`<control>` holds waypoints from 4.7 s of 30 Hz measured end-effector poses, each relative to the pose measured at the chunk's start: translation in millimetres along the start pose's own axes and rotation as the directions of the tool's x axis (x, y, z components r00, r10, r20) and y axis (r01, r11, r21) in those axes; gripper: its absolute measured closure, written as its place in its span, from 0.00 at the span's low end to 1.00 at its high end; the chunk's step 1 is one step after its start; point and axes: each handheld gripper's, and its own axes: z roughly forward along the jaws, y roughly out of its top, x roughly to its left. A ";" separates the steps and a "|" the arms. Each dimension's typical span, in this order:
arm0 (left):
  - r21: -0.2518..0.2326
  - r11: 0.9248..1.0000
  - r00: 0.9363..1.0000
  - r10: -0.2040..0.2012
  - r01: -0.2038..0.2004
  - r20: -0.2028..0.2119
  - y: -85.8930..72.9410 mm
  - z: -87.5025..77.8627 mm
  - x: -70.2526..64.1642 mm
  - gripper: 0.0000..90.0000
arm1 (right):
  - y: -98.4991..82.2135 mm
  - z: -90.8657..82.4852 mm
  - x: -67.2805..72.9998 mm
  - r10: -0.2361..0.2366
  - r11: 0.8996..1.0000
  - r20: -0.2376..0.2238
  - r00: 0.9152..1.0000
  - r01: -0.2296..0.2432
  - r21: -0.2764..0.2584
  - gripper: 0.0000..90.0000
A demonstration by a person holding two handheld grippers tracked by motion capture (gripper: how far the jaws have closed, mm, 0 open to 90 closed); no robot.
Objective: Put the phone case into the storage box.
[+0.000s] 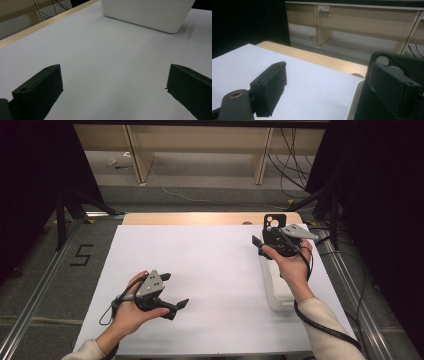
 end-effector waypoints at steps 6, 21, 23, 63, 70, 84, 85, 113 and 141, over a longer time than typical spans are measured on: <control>-0.001 1.000 1.000 -0.001 0.001 -0.001 0.2 -0.2 -0.3 0.00 | -0.4 -2.5 5.8 -0.010 1.000 -0.017 1.000 0.010 0.000 0.18; -0.002 1.000 1.000 -0.003 0.003 -0.001 0.4 -0.4 -0.3 0.00 | -2.5 -8.7 20.2 -0.034 0.999 -0.072 0.997 0.035 0.005 0.18; -0.002 1.000 1.000 -0.003 0.003 -0.002 0.4 -0.5 -0.3 0.00 | -2.5 -9.6 22.1 -0.038 0.999 -0.078 0.996 0.038 0.004 0.18; -0.006 1.000 1.000 -0.003 0.003 -0.003 1.2 -1.3 -1.2 0.00 | -12.0 -33.4 48.5 -0.074 0.997 -0.213 0.974 0.076 0.001 0.18; -0.008 1.000 1.000 -0.002 0.002 -0.005 1.4 -1.7 -1.1 0.00 | -14.7 -39.0 49.9 -0.086 0.996 -0.230 0.969 0.088 0.001 0.18; -0.008 1.000 1.000 -0.003 0.003 -0.005 1.7 -2.1 -1.2 0.00 | -22.0 -52.5 50.4 -0.099 0.995 -0.257 0.961 0.103 0.003 0.18; -0.008 1.000 1.000 -0.002 0.002 -0.005 1.7 -2.1 -1.2 0.00 | -22.6 -53.0 50.3 -0.100 0.995 -0.257 0.961 0.103 0.001 0.18; -0.007 1.000 1.000 -0.006 0.006 -0.005 1.2 -1.9 -1.1 0.00 | -37.9 -64.8 49.3 -0.114 0.992 -0.283 0.952 0.125 0.023 0.19; -0.006 1.000 1.000 -0.005 0.005 -0.003 0.9 -1.7 -0.7 0.00 | -44.6 -67.0 50.7 -0.115 0.991 -0.299 0.947 0.131 0.033 0.19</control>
